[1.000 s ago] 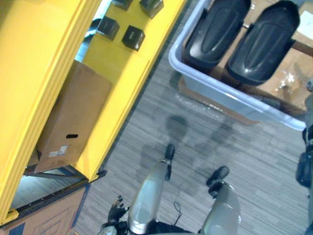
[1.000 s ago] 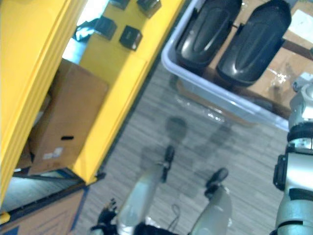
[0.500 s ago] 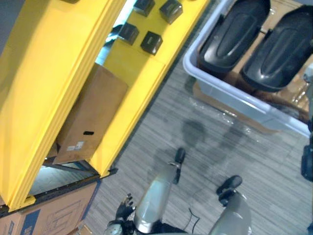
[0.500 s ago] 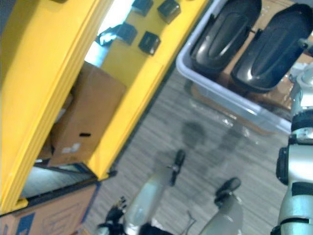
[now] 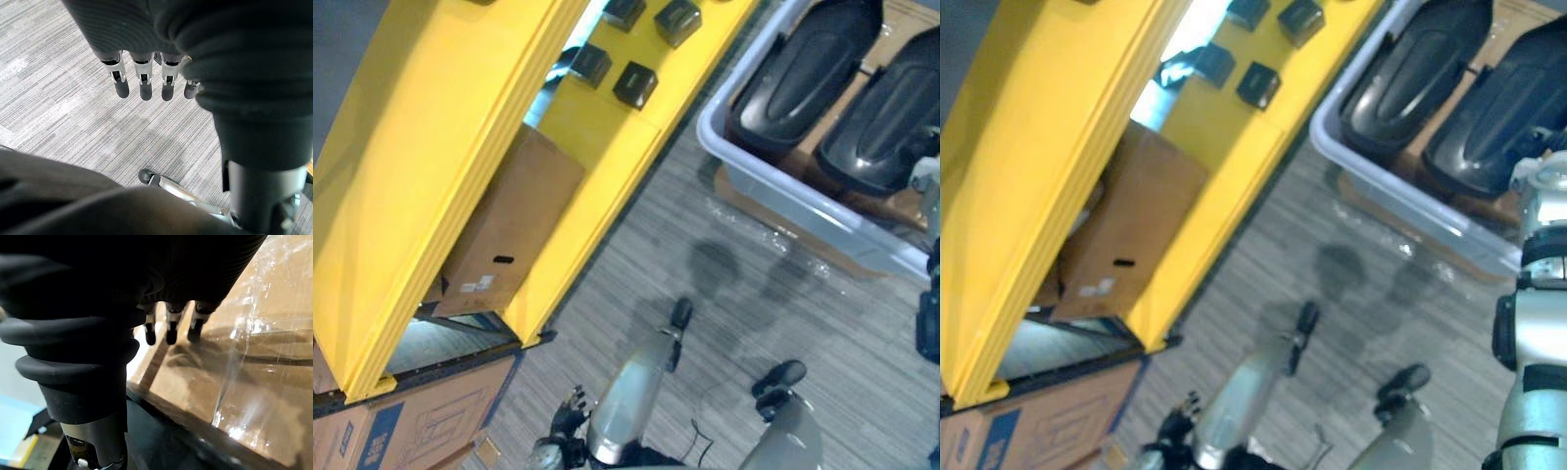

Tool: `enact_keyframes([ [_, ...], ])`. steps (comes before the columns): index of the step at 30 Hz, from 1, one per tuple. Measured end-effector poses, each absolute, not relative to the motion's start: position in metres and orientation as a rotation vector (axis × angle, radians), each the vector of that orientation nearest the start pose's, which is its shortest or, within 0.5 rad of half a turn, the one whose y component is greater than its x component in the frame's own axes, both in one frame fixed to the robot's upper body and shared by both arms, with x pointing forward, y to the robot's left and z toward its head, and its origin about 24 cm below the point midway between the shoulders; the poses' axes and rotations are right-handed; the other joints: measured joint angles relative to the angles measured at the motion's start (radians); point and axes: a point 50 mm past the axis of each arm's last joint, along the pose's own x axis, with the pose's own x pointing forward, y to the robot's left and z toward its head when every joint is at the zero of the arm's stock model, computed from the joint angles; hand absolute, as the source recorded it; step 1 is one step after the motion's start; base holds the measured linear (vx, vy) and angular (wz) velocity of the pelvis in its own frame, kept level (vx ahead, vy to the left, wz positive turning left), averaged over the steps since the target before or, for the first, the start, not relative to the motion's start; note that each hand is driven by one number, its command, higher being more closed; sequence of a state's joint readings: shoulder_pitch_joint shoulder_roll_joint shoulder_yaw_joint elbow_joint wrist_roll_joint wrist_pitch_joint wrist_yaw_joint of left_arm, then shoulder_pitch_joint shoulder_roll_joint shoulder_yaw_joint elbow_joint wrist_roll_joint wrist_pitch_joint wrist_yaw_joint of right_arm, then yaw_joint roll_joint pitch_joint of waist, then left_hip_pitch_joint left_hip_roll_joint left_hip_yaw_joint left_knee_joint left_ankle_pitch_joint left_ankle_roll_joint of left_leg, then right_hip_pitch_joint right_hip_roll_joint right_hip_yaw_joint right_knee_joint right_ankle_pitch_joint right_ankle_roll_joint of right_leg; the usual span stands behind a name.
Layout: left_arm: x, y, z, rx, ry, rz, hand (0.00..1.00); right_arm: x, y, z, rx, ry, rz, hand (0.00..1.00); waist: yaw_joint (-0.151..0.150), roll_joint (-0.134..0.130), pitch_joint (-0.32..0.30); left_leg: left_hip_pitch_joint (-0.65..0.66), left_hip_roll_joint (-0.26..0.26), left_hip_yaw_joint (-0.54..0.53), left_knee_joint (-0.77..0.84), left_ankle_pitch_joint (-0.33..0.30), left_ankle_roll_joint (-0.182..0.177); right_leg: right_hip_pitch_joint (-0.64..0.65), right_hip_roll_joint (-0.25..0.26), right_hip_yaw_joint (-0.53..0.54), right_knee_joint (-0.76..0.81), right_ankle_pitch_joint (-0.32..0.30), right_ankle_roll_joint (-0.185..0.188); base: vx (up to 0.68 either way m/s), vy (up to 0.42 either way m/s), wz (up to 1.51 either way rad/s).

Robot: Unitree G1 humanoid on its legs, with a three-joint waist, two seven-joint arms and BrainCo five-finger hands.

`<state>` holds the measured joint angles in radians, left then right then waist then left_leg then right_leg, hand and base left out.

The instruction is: Walk over and take plastic housings, then place them on the shelf

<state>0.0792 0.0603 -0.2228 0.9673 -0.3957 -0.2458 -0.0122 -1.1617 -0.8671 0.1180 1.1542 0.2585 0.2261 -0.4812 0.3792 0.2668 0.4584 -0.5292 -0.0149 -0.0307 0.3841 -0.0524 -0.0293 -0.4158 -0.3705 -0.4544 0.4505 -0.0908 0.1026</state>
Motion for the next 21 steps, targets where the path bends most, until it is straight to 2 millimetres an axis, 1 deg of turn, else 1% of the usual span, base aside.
enact_keyframes([
  [3,0.129,0.147,-0.143,-0.2,0.815,0.056,0.0,0.344,-0.388,0.252,-0.378,0.075,-1.022,1.0,0.001,0.001,-0.001,0.0,0.0,-0.003,-0.007,0.002,-0.002,0.0,0.002,-0.003,-0.005,0.0,0.0,0.0,0.0,0.0],
  [6,0.129,0.146,-0.144,-0.188,0.82,0.044,0.0,0.336,-0.398,0.253,-0.426,0.126,-1.063,1.0,0.003,0.007,-0.005,0.0,0.002,-0.009,-0.009,0.002,-0.003,0.006,0.004,-0.01,-0.007,-0.001,-0.001,0.03,0.009,0.04],
  [11,0.133,0.145,-0.144,-0.175,0.821,0.032,0.0,0.333,-0.402,0.247,-0.502,0.206,-1.093,1.0,0.008,0.014,-0.01,0.002,0.005,-0.007,-0.01,0.002,-0.004,0.005,0.007,-0.009,-0.01,-0.001,-0.001,0.03,0.008,-0.01],
  [13,0.136,0.145,-0.143,-0.173,0.814,0.03,0.0,0.333,-0.401,0.246,-0.53,0.244,-1.096,1.0,0.011,0.014,-0.01,0.004,0.01,0.0,-0.01,0.002,-0.004,0.005,0.01,-0.005,-0.014,-0.001,-0.001,0.02,0.019,-0.11],
  [14,0.139,0.145,-0.142,-0.172,0.805,0.028,0.0,0.334,-0.4,0.243,-0.555,0.277,-1.098,1.0,0.021,0.014,-0.01,0.004,0.017,0.013,-0.01,0.001,-0.005,-0.001,0.016,0.005,-0.019,0.002,-0.003,0.0,0.013,-0.24],
  [15,0.139,0.144,-0.142,-0.173,0.804,0.027,0.0,0.337,-0.395,0.241,-0.558,0.289,-1.085,1.0,0.023,0.014,-0.01,0.004,0.023,0.019,-0.011,0.001,-0.006,-0.003,0.025,0.013,-0.03,0.007,-0.005,0.0,0.013,-0.25],
  [17,0.139,0.145,-0.142,-0.172,0.803,0.029,0.0,0.34,-0.391,0.24,-0.613,0.298,-1.075,1.0,0.018,0.014,-0.01,0.005,0.026,0.022,-0.011,0.001,-0.006,-0.004,0.028,0.016,-0.032,0.009,-0.005,0.0,0.012,-0.12],
  [21,0.142,0.145,-0.14,-0.164,0.787,0.046,0.0,0.343,-0.388,0.247,-0.706,0.296,-1.06,1.0,0.018,0.014,-0.01,0.005,0.037,0.028,-0.009,0.001,-0.006,-0.005,0.038,0.02,-0.036,0.014,-0.01,0.0,0.008,-0.07],
])
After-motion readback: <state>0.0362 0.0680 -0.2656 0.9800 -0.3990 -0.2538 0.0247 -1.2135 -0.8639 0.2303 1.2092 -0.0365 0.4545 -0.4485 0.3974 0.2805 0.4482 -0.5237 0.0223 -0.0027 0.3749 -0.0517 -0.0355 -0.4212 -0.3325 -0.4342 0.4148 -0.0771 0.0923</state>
